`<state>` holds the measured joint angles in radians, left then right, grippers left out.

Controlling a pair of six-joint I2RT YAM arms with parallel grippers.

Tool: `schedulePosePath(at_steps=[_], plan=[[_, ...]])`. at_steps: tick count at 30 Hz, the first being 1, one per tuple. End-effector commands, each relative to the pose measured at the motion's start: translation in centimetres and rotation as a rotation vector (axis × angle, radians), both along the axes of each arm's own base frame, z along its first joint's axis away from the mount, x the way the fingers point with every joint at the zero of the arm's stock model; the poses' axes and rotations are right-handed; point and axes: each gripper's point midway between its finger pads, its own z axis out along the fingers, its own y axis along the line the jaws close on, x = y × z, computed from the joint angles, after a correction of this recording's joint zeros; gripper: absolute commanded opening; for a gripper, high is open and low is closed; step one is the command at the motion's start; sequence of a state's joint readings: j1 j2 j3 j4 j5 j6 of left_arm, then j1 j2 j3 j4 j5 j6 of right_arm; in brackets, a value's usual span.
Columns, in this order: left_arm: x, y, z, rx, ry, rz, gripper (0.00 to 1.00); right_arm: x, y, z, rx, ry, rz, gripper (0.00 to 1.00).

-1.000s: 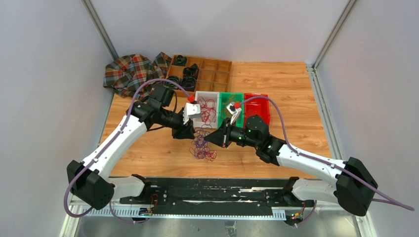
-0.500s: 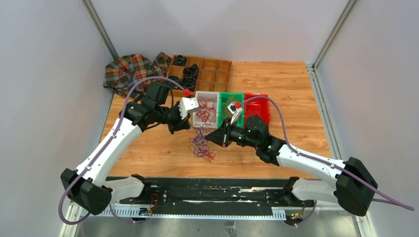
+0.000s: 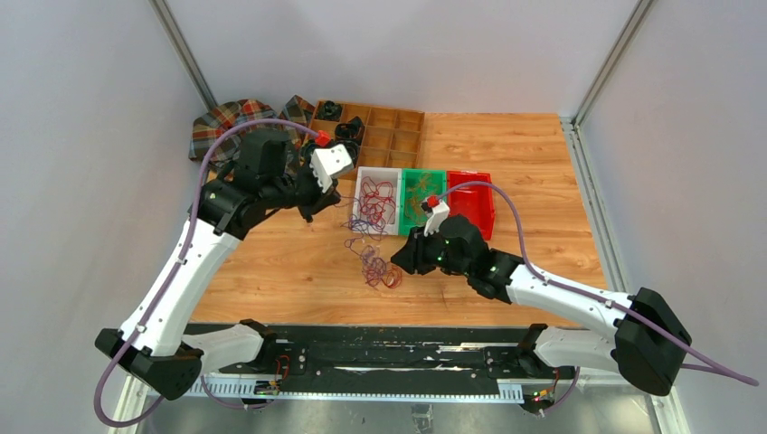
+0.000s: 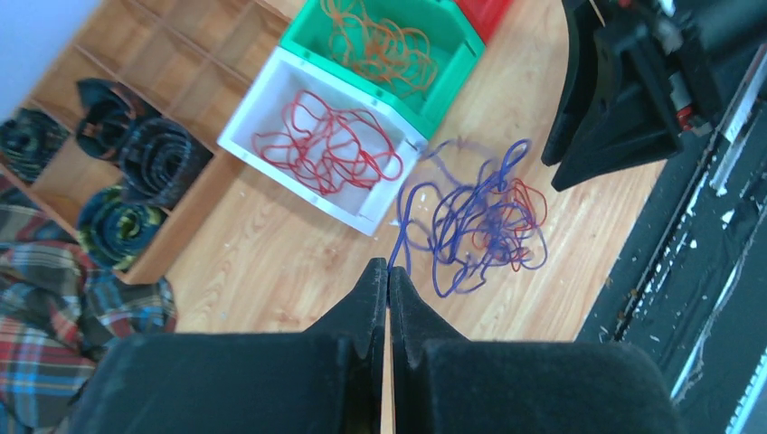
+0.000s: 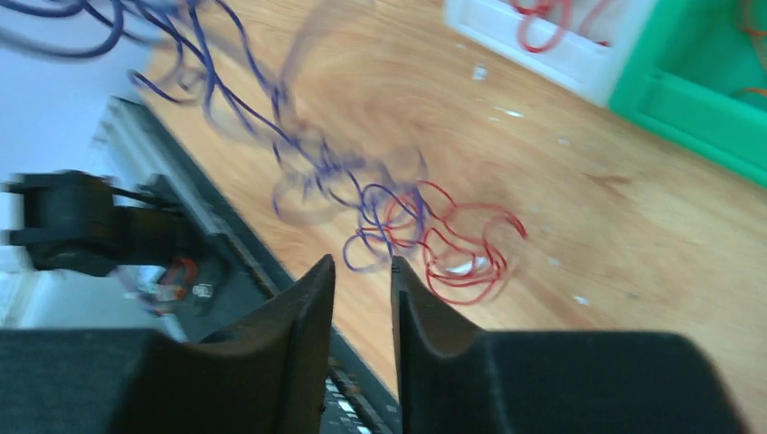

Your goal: Untangle the cables

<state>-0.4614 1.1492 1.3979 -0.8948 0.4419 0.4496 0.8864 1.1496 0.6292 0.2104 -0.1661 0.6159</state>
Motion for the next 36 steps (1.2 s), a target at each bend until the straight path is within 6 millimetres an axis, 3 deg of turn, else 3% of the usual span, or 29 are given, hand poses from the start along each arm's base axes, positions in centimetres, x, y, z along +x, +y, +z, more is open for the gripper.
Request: schedulePosePath(at_steps=[1,3,7,11,15,22,31,36], plan=[[0.1,0.1,3.1,-0.054,-0.069,0.029,0.01,1.3,-3.0,-1.3,-0.191,-0.052,-0.091,0.38],[-0.2,-0.1,2.8,-0.052,-0.055,0.021,0.01,1.8,-3.4,0.4,-0.196,-0.100,-0.114,0.47],[-1.5,-0.7,1.6,-0.019,-0.039,-0.023,0.01,2.2,-2.9,6.6,-0.103,-0.249,-0.117,0.68],[-2.6,-1.4,1.2,-0.008,-0.018,-0.067,0.01,2.0,-1.1,12.2,-0.024,-0.384,-0.079,0.70],[-4.1,-2.1,1.8,-0.015,-0.015,-0.132,0.01,2.0,1.5,14.9,0.007,-0.462,0.002,0.70],[-5.9,-2.3,3.4,-0.023,-0.038,-0.208,0.01,0.9,5.6,16.1,0.050,-0.521,0.190,0.66],[-8.1,-3.2,5.6,-0.085,-0.023,-0.293,0.01,2.3,6.4,15.7,0.059,-0.520,0.123,0.58],[-8.9,-3.5,7.8,-0.130,-0.041,-0.314,0.01,2.3,7.0,15.1,0.079,-0.515,0.121,0.57]])
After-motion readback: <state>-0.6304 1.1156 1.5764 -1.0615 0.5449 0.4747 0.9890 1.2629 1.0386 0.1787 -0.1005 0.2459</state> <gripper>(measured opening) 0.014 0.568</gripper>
